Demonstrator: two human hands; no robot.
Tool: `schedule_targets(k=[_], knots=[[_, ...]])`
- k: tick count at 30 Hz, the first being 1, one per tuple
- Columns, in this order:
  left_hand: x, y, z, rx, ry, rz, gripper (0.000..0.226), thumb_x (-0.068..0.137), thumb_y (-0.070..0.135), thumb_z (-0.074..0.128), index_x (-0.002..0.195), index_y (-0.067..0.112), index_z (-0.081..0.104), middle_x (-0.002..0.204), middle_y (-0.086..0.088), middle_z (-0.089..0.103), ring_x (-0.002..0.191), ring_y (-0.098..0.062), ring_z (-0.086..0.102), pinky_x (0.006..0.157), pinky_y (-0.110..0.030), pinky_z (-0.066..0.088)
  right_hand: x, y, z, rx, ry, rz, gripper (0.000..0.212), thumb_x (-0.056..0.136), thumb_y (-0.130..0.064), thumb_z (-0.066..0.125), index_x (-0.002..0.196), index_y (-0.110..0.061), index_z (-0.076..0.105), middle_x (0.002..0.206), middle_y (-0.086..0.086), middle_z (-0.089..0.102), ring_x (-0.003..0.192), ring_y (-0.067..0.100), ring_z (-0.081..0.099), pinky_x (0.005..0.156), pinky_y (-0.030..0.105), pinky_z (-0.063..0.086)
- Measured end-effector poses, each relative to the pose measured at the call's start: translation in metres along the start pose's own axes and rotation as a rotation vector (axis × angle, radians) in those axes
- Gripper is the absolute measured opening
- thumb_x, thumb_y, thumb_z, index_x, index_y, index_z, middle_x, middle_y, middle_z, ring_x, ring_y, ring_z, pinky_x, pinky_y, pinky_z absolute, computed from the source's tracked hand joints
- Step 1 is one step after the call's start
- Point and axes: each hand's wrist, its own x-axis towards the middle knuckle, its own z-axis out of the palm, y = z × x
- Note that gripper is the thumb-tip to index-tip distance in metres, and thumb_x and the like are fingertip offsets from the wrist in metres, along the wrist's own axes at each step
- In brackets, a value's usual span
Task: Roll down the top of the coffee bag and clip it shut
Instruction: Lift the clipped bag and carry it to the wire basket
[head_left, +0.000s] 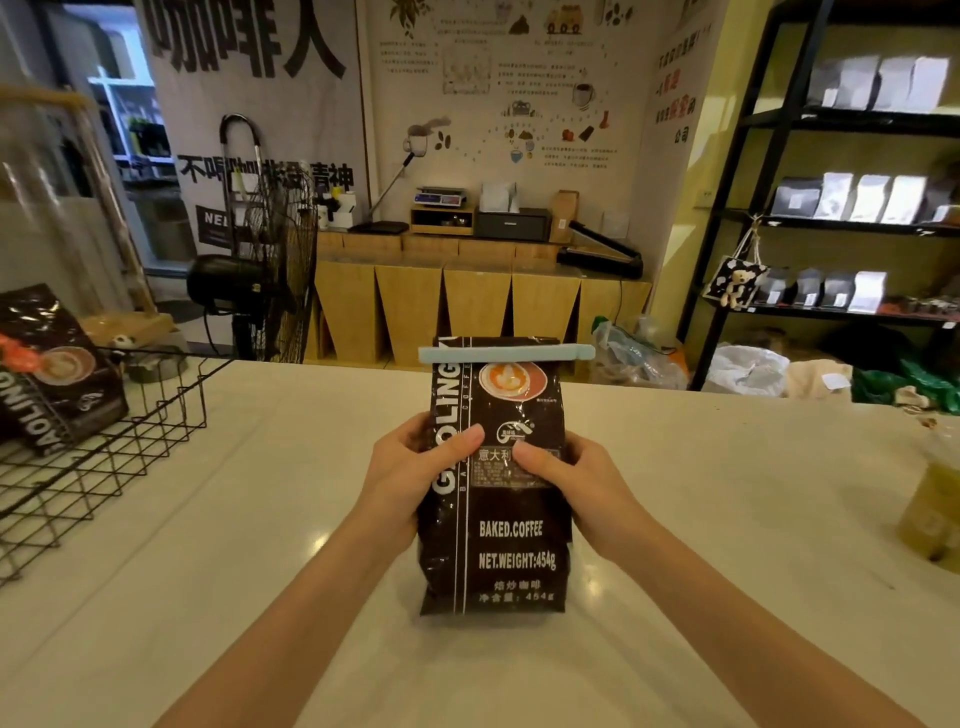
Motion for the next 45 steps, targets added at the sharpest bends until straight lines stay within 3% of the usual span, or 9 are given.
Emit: schedule_targets(k=[8,16,21,27,33,36,37,42,45], knots=[[0.005,0.072,-0.052,0.025,0.091,0.177,0.059,0.047,0.024,0.077,0.103,0.016,0.061,0.098,-0.006,0.071,0.081,-0.019,0.071,0.063,-0.031,0.057,0.037,-0.046,0.071,0.023,-0.077,-0.172,0.038,0.053,-0.033,0.071,0.087,-0.023,0.060,0.080,-0.003,0.074,0.074,0.012,0.072,0.068,0.028,0.055],[-0.011,0.156,-0.175,0.095,0.312,0.363,0.058,0.043,0.023,0.081,0.097,0.018,0.062,0.097,-0.004,0.071,0.084,-0.018,0.070,0.071,-0.035,0.057,0.087,-0.072,0.221,0.034,-0.268,-0.289,0.029,0.067,-0.039,0.064,0.092,-0.024,0.058,0.095,0.001,0.070,0.090,0.018,0.069,0.081,0.033,0.055],[-0.026,0.189,-0.261,0.167,0.464,0.457,0.054,0.056,0.017,0.081,0.105,0.016,0.060,0.100,-0.002,0.071,0.086,-0.016,0.070,0.073,-0.035,0.057,0.112,-0.072,0.322,-0.016,-0.329,-0.320,0.006,0.085,-0.032,0.058,0.085,-0.026,0.059,0.084,-0.008,0.069,0.070,0.000,0.068,0.059,0.013,0.052],[-0.038,0.187,-0.345,0.306,0.710,0.566,0.045,0.060,0.019,0.080,0.095,0.031,0.055,0.089,0.015,0.064,0.083,0.000,0.065,0.068,-0.021,0.054,0.136,-0.055,0.415,-0.220,-0.416,-0.265,0.038,0.079,-0.048,0.061,0.102,-0.019,0.066,0.090,-0.007,0.071,0.077,0.003,0.067,0.063,0.021,0.049],[-0.042,0.157,-0.395,0.477,0.906,0.550,0.064,0.059,0.028,0.082,0.114,0.022,0.050,0.106,0.009,0.061,0.101,-0.009,0.059,0.088,-0.035,0.051,0.149,-0.036,0.476,-0.173,-0.533,0.035,0.048,0.070,-0.056,0.065,0.103,-0.021,0.063,0.103,0.000,0.067,0.101,0.020,0.060,0.086,0.041,0.050],[-0.047,0.145,-0.407,0.517,0.917,0.522,0.063,0.062,0.024,0.080,0.114,0.024,0.044,0.099,0.019,0.054,0.098,-0.005,0.055,0.087,-0.030,0.048,0.151,-0.023,0.493,-0.178,-0.556,0.094,0.093,0.051,-0.067,0.070,0.129,-0.020,0.049,0.129,0.005,0.057,0.117,0.025,0.054,0.094,0.047,0.047],[-0.048,0.141,-0.411,0.519,0.914,0.508,0.062,0.063,0.023,0.080,0.113,0.026,0.042,0.097,0.021,0.052,0.096,-0.003,0.054,0.086,-0.029,0.048,0.151,-0.018,0.497,-0.177,-0.572,0.090,0.093,0.052,-0.066,0.070,0.130,-0.020,0.048,0.132,0.005,0.054,0.117,0.024,0.054,0.095,0.049,0.046],[-0.054,0.125,-0.426,0.502,0.950,0.441,0.064,0.060,0.023,0.081,0.106,0.032,0.037,0.109,0.008,0.054,0.104,-0.012,0.055,0.090,-0.039,0.049,0.152,0.000,0.506,-0.215,-0.662,0.102,0.045,0.079,-0.045,0.063,0.108,-0.011,0.061,0.099,0.001,0.068,0.091,0.013,0.063,0.072,0.026,0.050],[-0.054,0.123,-0.430,0.502,0.965,0.404,0.064,0.060,0.022,0.081,0.105,0.033,0.037,0.112,0.006,0.054,0.108,-0.014,0.054,0.092,-0.042,0.049,0.150,0.001,0.510,-0.202,-0.677,0.120,0.039,0.081,-0.042,0.061,0.107,-0.014,0.059,0.093,-0.005,0.066,0.085,0.007,0.061,0.063,0.021,0.044]])
